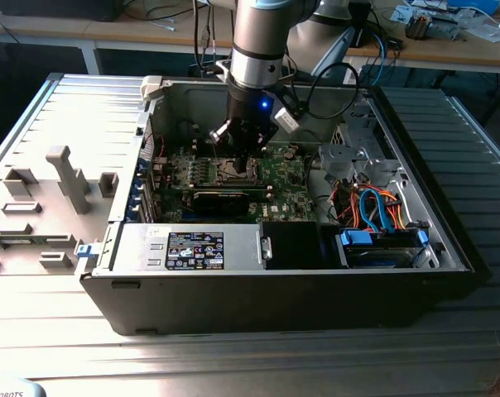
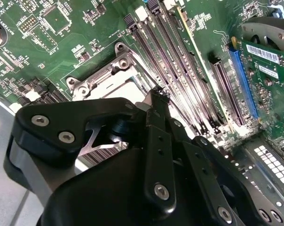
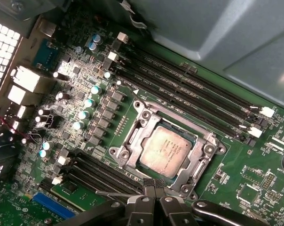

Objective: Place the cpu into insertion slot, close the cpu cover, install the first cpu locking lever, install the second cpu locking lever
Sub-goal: 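Install the first cpu locking lever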

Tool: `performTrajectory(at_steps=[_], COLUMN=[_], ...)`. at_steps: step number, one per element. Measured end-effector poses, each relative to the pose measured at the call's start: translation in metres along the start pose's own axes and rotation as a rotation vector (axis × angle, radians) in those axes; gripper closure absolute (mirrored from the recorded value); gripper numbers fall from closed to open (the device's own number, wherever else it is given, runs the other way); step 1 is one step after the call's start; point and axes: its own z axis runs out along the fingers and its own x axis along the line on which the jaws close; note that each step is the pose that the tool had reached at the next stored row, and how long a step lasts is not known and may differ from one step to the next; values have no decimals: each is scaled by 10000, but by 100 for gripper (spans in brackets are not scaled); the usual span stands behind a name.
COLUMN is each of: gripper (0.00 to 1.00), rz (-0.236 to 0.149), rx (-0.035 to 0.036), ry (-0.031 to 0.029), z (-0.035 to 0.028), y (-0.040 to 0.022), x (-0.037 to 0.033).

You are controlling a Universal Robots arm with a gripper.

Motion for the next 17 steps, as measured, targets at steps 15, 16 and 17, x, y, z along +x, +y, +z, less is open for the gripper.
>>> performTrajectory(at_steps=[15,16,17], gripper=[89,89,89], rz=[-486,-516,-541], rx=[56,60,63], ry=[-20,-21,-22], z=[0,0,0], y=[0,0,0], x=[0,0,0])
